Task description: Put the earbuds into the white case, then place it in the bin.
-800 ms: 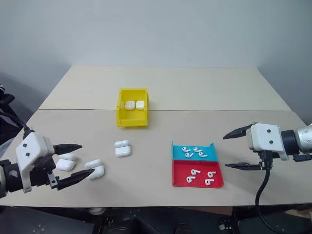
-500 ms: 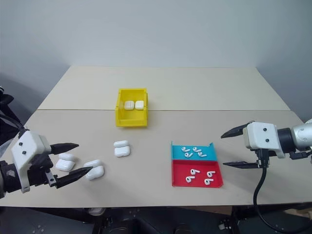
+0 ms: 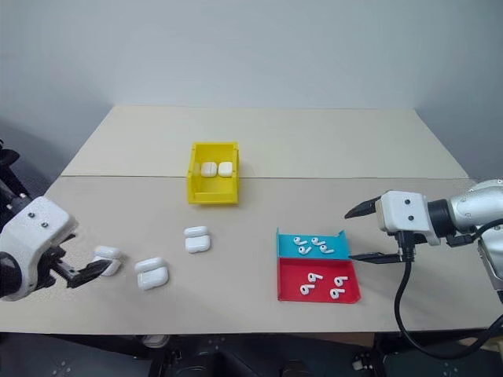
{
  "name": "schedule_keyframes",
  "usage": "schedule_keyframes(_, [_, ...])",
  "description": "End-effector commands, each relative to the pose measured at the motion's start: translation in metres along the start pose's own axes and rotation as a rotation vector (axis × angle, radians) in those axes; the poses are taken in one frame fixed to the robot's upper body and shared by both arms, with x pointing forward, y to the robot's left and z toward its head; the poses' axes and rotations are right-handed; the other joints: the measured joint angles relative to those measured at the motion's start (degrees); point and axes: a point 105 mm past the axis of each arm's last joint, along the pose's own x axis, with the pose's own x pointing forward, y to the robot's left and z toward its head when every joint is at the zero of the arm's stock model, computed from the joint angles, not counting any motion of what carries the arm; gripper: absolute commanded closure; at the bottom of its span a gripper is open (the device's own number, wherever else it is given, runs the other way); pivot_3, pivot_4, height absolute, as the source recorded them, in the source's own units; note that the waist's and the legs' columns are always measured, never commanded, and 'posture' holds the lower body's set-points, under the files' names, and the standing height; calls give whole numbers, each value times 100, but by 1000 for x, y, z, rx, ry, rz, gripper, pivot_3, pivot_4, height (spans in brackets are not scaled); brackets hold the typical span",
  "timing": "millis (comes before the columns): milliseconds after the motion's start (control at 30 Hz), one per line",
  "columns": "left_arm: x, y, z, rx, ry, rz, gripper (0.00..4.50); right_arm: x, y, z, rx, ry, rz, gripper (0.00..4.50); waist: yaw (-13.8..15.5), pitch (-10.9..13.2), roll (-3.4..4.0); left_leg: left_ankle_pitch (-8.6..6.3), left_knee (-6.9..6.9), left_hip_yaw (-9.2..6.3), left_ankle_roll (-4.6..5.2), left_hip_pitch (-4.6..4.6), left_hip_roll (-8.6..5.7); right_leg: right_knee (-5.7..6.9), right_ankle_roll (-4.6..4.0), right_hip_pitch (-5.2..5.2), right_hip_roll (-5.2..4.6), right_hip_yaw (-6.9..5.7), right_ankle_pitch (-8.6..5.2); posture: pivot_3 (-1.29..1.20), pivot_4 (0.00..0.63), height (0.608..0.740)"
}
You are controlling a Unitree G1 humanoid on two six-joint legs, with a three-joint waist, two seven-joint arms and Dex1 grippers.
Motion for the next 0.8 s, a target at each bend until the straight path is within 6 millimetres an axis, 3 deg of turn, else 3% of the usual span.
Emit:
schedule_keyframes(33, [5, 21, -7, -91, 90, 41, 0, 1, 2, 3, -5, 10, 9, 35, 1, 0, 0, 0, -1, -3, 0, 1, 0, 1, -1, 0, 0, -1, -1, 0, 150, 740])
schedule_keyframes(267, [20, 36, -5, -200, 184, 9, 0, -1, 6, 1, 41, 24, 13, 35, 5, 1, 0, 1, -4, 10, -2, 0, -2, 2, -3, -3, -3, -3, -1, 0, 150, 740])
schedule_keyframes(800, [76, 22, -3, -302, 278, -47, 0, -9, 10, -7, 121, 70, -23, 35, 21, 1, -2, 4, -1, 16, -6, -11, -6, 5, -3, -12, -2, -1, -1, 0, 150, 740])
